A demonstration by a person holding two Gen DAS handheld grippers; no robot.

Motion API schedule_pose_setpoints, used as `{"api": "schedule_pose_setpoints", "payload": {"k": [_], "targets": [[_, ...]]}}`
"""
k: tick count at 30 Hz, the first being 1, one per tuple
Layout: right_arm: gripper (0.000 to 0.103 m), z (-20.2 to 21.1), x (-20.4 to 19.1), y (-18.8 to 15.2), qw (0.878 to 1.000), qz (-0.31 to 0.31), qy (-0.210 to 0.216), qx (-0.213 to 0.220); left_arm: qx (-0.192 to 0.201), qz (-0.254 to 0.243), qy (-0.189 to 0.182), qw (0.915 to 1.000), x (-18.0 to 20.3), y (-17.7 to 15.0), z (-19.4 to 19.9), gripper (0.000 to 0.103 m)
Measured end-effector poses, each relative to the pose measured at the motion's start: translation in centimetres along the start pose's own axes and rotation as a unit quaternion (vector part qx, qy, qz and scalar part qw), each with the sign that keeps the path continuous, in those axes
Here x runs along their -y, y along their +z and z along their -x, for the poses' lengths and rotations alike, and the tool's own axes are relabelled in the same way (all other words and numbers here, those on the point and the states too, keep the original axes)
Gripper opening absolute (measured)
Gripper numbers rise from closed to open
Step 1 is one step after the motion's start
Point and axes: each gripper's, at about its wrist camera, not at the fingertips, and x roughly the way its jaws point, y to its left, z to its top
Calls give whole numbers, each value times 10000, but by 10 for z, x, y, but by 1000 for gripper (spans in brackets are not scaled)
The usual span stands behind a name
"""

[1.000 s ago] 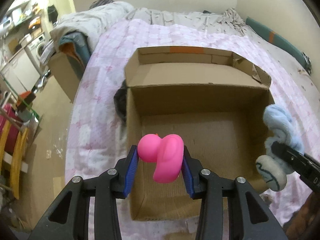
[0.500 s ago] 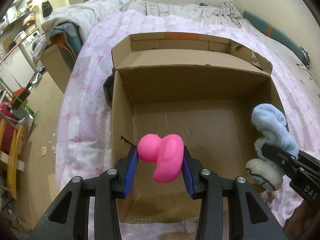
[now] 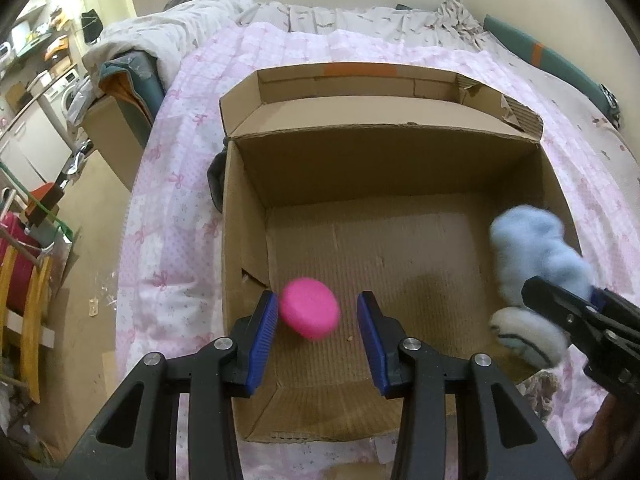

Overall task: Organize soft objects
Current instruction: 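Carry both items into the box and open both tools to release them, then withdraw both tools from the box toward the remaining items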

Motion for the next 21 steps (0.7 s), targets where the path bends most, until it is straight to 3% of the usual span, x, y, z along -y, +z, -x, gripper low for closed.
{"api": "schedule_pose_setpoints", "payload": {"k": [1, 2, 5, 12, 21], "targets": [[57, 0, 0, 0, 10000, -3, -10, 13, -9, -9, -8, 10000, 0, 0, 0, 38], [61, 1, 0, 0, 10000, -13, -2, 49, -19, -15, -13, 10000, 1, 0, 0, 38], [62, 4, -2, 2, 9999, 31, 34, 165, -63, -78, 34, 9999, 2, 0, -1, 41], [68, 6, 0, 4, 9997, -7, 18, 247, 233, -108, 186, 9995, 4, 0, 9, 61], [68, 9, 3, 5, 9996, -79, 20, 284, 287, -72, 156, 9994, 1, 2, 13, 63]]}}
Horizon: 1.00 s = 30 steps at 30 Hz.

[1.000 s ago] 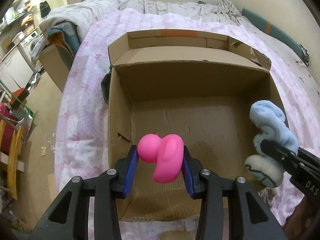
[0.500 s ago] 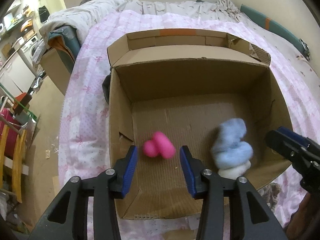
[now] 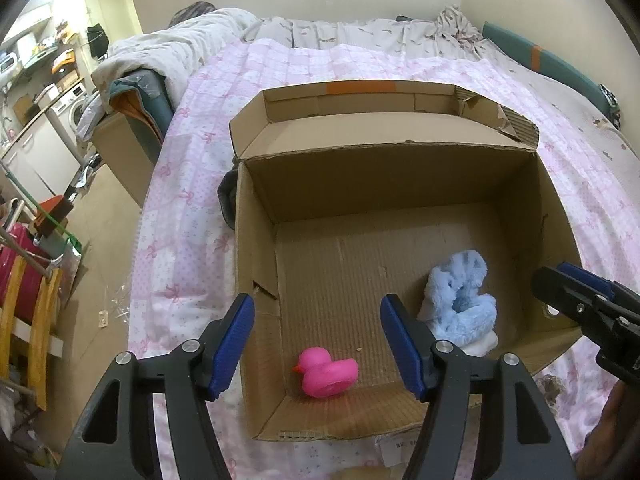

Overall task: Organize soft objects
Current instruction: 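Withdraw both tools from the box toward the remaining items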

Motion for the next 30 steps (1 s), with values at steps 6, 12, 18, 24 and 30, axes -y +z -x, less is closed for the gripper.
{"api": "schedule_pose_setpoints", "payload": {"k": [6, 12, 18, 24, 30], "targets": [[68, 2, 2, 0, 10000, -23, -37, 7, 109, 27, -29, 9999, -2, -1, 9, 63], [68, 5, 3, -2, 9999, 25, -138, 0, 94, 351, -202, 9991, -13, -6, 22, 63], [68, 10, 5, -7, 9996, 18, -278, -53, 178, 431, -113, 9989, -20, -14, 37, 63], [68, 15, 0, -16, 9988, 164, -439, -134, 169, 461, -100, 9987, -26, -24, 48, 63], [68, 31, -3, -26, 9987, 192, -463, -53, 322, 382, -42, 9987, -28, -34, 66, 63]]}}
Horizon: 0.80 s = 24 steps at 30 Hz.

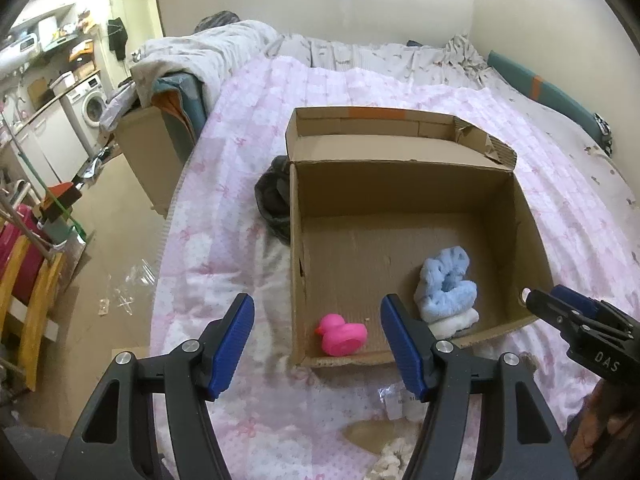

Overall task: Organize soft objects
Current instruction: 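Withdraw both tools from the box toward the remaining items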

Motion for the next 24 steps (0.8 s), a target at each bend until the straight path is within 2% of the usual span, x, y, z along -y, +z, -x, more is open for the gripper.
{"api": "schedule_pose_setpoints", "payload": {"k": [15, 24], "targets": [[68, 33, -7, -34, 10000, -94, 33, -6, -5, 133, -5, 9999, -12, -29, 27, 63], [68, 43, -16, -61, 9995, -210, 141, -173, -206, 507, 70, 9985, -28, -46, 28, 63]]}}
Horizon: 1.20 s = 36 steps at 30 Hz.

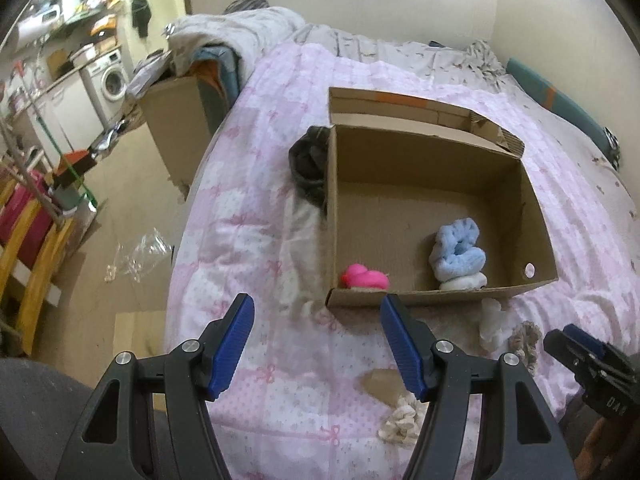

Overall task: Organize soft objects
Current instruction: 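Withdraw both tools from the box toward the remaining items, then grasp the cream scrunchie with the left tool while the right tool grasps the beige lace scrunchie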

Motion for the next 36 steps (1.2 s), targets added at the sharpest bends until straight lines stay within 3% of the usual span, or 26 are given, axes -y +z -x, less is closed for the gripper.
{"api": "schedule_pose_setpoints", "payload": {"k": [5, 10, 13, 17, 21, 23, 25, 26, 29, 32, 36], "targets": [[68, -2, 0, -6, 9999, -65, -126, -51, -246, 294, 49, 9993, -15, 1, -15, 63], [68, -10, 1, -9, 9995, -107, -248, -170, -945, 264, -333, 9946, -5, -13, -40, 63], [68, -14, 1, -8, 9994, -140, -246, -208, -1504, -150, -670, 9862, 18, -31, -56, 63], [68, -22, 10, -8, 9984, -349, -312, -329, -2296, -710, -1070, 9648, 54, -62, -80, 63], [68, -24, 20, -8, 9970, -579, -365, -373, -2558, -962, -1089, 9557, 72, -74, -93, 62], [68, -22, 23, -8, 9964, -646, -400, -375, -2675, -1020, -1111, 9517, 77, -78, -99, 57], [68, -22, 27, -9, 9958, -726, -404, -385, -2838, -1095, -1120, 9460, 81, -83, -106, 39], [68, -21, 29, -9, 9955, -758, -420, -382, -2913, -1059, -1115, 9442, 81, -84, -109, 38], [68, -21, 32, -8, 9950, -808, -461, -369, -2893, -1012, -1148, 9449, 77, -85, -108, 18], [68, -22, 33, -8, 9947, -845, -449, -379, -2847, -912, -1284, 9456, 68, -83, -99, 14], [68, -21, 39, -6, 9935, -992, -408, -370, -2385, -668, -1588, 9557, 50, -68, -65, 13]]}}
